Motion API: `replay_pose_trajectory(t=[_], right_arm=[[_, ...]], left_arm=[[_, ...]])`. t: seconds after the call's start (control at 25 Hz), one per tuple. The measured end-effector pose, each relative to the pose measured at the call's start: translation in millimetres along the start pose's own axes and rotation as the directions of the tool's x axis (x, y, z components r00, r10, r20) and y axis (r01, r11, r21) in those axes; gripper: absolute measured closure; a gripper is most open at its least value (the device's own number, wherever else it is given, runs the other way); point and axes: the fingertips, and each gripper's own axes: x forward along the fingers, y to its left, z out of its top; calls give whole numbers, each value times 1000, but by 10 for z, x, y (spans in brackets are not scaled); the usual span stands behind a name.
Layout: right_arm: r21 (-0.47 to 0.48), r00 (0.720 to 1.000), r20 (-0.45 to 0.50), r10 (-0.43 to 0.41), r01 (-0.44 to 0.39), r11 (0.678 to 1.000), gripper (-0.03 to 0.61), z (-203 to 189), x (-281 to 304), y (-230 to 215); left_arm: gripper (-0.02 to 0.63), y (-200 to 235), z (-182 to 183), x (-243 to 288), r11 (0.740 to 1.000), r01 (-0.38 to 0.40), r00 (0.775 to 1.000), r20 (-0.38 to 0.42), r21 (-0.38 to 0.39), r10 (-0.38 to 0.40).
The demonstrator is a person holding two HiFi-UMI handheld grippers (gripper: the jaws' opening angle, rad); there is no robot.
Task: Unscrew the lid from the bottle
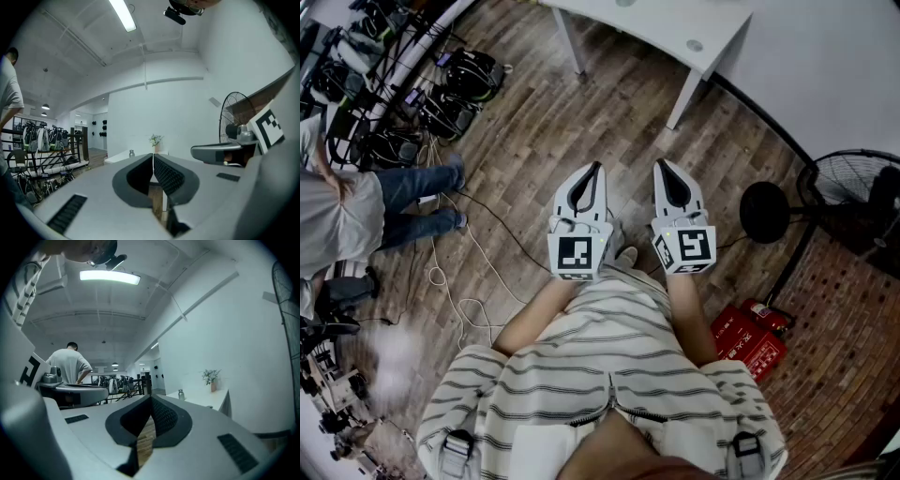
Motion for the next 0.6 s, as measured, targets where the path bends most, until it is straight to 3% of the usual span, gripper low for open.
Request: replay_pose_trajectory(t=[0.28,0.6], right_arm=[[-14,1000,-6,0,-1,1000,569,38,400,-312],[-43,999,-30,34,-35,998,569,139,1309,-1025]], left_arm=[[614,129,-16,462,1000,-10,1000,2,-11,10],[614,371,-79,1594,998,-29,1000,-8,-56,29]])
